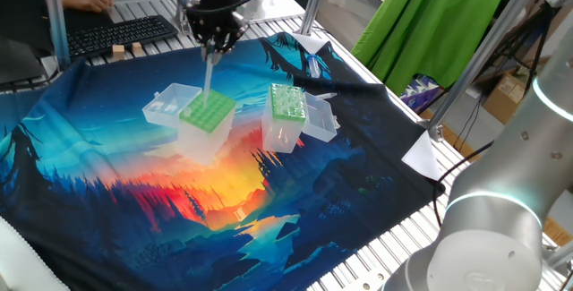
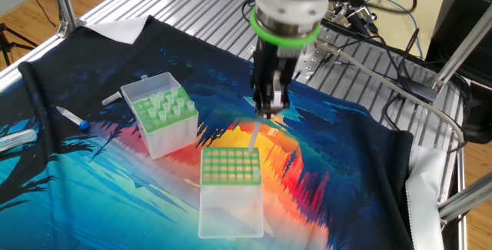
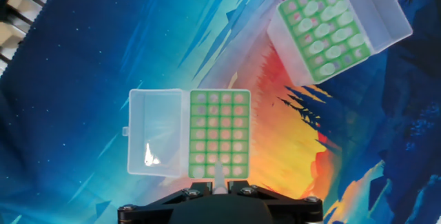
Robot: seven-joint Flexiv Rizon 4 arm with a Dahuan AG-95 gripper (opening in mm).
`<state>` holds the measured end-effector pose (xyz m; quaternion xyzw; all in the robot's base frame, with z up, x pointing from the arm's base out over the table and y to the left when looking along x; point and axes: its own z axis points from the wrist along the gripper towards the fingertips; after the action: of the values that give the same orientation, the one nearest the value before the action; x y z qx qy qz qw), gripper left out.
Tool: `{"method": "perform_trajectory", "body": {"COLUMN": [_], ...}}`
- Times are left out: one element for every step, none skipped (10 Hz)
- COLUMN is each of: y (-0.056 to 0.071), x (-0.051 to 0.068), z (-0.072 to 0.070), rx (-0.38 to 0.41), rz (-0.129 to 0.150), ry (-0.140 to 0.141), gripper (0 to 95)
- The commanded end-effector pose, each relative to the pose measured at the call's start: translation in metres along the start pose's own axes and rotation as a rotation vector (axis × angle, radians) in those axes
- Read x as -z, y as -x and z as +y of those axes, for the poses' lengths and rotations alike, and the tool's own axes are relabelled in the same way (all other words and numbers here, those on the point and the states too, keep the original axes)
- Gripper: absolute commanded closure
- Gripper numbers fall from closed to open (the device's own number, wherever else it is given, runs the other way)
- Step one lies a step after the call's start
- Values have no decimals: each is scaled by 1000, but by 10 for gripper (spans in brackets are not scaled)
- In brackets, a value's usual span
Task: Transfer all large pipette tips from one holder to another
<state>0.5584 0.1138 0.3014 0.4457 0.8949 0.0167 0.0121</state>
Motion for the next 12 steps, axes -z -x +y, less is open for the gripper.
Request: {"method": "perform_trajectory", "body": {"y": [4,14,23,33,42,56,65,72,83,88,93,100], "x": [6,8,9,9,8,6,5,3,-1,-3,-5,-8], "z": [-2,-5,-8,-11,-14,-18,-21,-24,-28,-30,-32,-35], "rx": [59,118,164,220,262,323,358,376,417,438,461,483], "rz": [11,9,13,15,20,22,24,26,22,22,21,20], "ry": [2,3,8,12,17,24,29,41,43,46,46,48], "gripper": [950,950,950,950,950,950,950,950,950,950,950,950]}}
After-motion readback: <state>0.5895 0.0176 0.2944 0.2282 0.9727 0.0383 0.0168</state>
